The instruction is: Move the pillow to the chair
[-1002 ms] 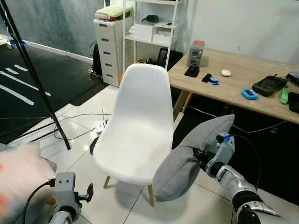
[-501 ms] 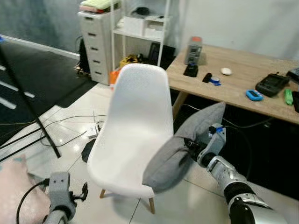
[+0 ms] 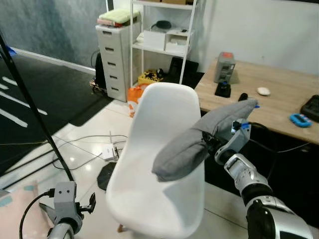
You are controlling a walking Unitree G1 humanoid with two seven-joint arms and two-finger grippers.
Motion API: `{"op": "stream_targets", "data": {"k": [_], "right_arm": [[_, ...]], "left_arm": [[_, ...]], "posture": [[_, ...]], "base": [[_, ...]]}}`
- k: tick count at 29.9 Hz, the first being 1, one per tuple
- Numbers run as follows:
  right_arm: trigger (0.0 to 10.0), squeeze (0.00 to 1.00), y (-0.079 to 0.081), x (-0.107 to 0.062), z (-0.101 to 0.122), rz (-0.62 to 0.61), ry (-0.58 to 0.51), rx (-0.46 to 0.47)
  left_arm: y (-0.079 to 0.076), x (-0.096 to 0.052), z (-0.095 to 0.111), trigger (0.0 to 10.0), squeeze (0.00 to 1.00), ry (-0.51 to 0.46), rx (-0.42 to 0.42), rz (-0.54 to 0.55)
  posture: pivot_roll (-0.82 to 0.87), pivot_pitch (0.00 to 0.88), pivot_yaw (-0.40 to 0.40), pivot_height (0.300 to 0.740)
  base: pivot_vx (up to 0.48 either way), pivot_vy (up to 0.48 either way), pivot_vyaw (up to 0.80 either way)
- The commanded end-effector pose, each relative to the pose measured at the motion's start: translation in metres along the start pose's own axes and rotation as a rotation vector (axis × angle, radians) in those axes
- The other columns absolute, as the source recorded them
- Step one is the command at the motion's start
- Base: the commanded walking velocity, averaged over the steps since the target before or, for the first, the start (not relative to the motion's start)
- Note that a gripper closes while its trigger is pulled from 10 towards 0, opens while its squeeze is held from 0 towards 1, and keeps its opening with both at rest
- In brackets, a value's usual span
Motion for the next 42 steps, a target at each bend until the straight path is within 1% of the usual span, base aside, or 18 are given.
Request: {"op": "stream_targets", "data": {"k": [1, 2, 3, 5, 6, 7, 10, 19, 23, 29, 31, 35, 36, 38, 39, 40, 41, 42], "right_arm": [[10.0, 0.0, 0.019, 0.01, 0.004, 0.071, 0.003, -0.005], [10.0, 0.0, 0.017, 0.01, -0.013, 0.036, 0.101, -0.039], [10.0, 0.0, 0.017, 0.01, -0.013, 0.036, 0.101, -0.039], [10.0, 0.0, 0.011, 0.008, -0.027, -0.004, 0.171, -0.116], [10.0, 0.0, 0.008, 0.006, -0.031, -0.028, 0.186, -0.086], [10.0, 0.0, 0.008, 0.006, -0.031, -0.028, 0.186, -0.086], [10.0, 0.0, 0.001, 0.003, -0.034, -0.071, 0.193, -0.006], [10.0, 0.0, -0.017, -0.006, -0.033, -0.161, 0.202, -0.036], [10.0, 0.0, -0.017, -0.005, -0.028, -0.166, 0.16, -0.028], [10.0, 0.0, -0.034, -0.013, -0.034, -0.307, 0.126, -0.111], [10.0, 0.0, -0.041, -0.017, -0.031, -0.342, 0.101, -0.089], [10.0, 0.0, -0.043, -0.019, -0.029, -0.355, 0.09, -0.078], [10.0, 0.0, -0.045, -0.02, -0.022, -0.36, 0.062, -0.06], [10.0, 0.0, -0.046, -0.02, -0.02, -0.361, 0.053, -0.056], [10.0, 0.0, -0.048, -0.021, -0.005, -0.37, -0.008, -0.039], [10.0, 0.0, -0.048, -0.021, 0.003, -0.373, -0.041, -0.039], [10.0, 0.0, -0.048, -0.021, 0.003, -0.373, -0.041, -0.039], [10.0, 0.0, -0.048, -0.021, 0.013, -0.378, -0.089, -0.039]], "left_arm": [[0.003, -0.003, -0.007, 10.0, 0.0, 0.023, -0.008, 0.009], [0.003, -0.003, -0.006, 10.0, 0.0, 0.022, -0.009, 0.007], [0.003, -0.003, -0.006, 10.0, 0.0, 0.022, -0.009, 0.007], [0.005, -0.003, -0.006, 10.0, 0.0, 0.022, -0.006, 0.01], [0.007, -0.004, -0.006, 10.0, 0.0, 0.022, -0.004, 0.014], [0.007, -0.004, -0.006, 10.0, 0.0, 0.022, -0.004, 0.014], [0.01, -0.006, -0.007, 10.0, 0.0, 0.025, 0.001, 0.02], [0.014, -0.01, -0.007, 10.0, 0.0, 0.015, 0.001, 0.019], [0.024, -0.016, -0.007, 10.0, 0.0, 0.012, 0.008, 0.034], [0.033, -0.023, -0.008, 10.0, 0.0, 0.017, 0.032, 0.036], [0.034, -0.024, -0.006, 10.0, 0.0, 0.016, 0.039, 0.033], [0.034, -0.025, -0.005, 10.0, 0.0, 0.016, 0.041, 0.031], [0.036, -0.027, -0.004, 10.0, 0.0, 0.013, 0.044, 0.029], [0.037, -0.027, -0.003, 10.0, 0.0, 0.013, 0.045, 0.028], [0.04, -0.03, -0.004, 10.0, 0.0, 0.022, 0.057, 0.024], [0.042, -0.031, -0.004, 10.0, 0.0, 0.027, 0.062, 0.023], [0.042, -0.031, -0.004, 10.0, 0.0, 0.027, 0.062, 0.023], [0.043, -0.033, -0.003, 10.0, 0.0, 0.029, 0.065, 0.022]], "posture": [[-0.23, 0.029, -0.018, 0.74], [-0.22, 0.03, -0.02, 0.74], [-0.22, 0.03, -0.02, 0.74], [-0.22, 0.031, -0.02, 0.74], [-0.21, 0.035, -0.018, 0.74], [-0.21, 0.035, -0.018, 0.74], [-0.21, 0.041, -0.018, 0.73], [-0.18, 0.059, -0.025, 0.695], [-0.15, 0.061, -0.015, 0.675], [-0.13, 0.071, -0.002, 0.64], [-0.11, 0.081, 0.005, 0.63], [-0.11, 0.081, 0.005, 0.62], [-0.1, 0.094, 0.017, 0.61], [-0.1, 0.094, 0.017, 0.605], [-0.09, 0.104, 0.03, 0.595], [-0.09, 0.109, 0.035, 0.59], [-0.09, 0.109, 0.035, 0.59], [-0.09, 0.113, 0.038, 0.58]], "base": [[0.0, 0.0, 0.0], [0.0, 0.0, 0.0], [0.0, 0.0, 0.0], [0.0, 0.0, 0.0], [0.0, 0.0, 0.0], [0.0, 0.0, 0.0], [0.0, 0.0, 0.0], [0.0, 0.0, 0.0], [0.0, 0.0, 0.0], [0.0, 0.0, 0.0], [0.0, 0.0, 0.0], [0.0, 0.0, 0.0], [0.0, 0.0, 0.0], [0.0, 0.0, 0.0], [0.0, 0.0, 0.0], [0.0, 0.0, 0.0], [0.0, 0.0, 0.0], [0.0, 0.0, 0.0]]}}
Point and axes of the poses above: a point about 5 cm out from each wrist's last joint towards the gripper, its own x axis pointing out of the wrist towards the gripper, its own z axis along the axis of the wrist's last joint, y = z × x, the point moved 2 cm from there along x, pointing out of the wrist towards the gripper, and after that the axes turned 6 degrees about x, right-handed, at the moved point
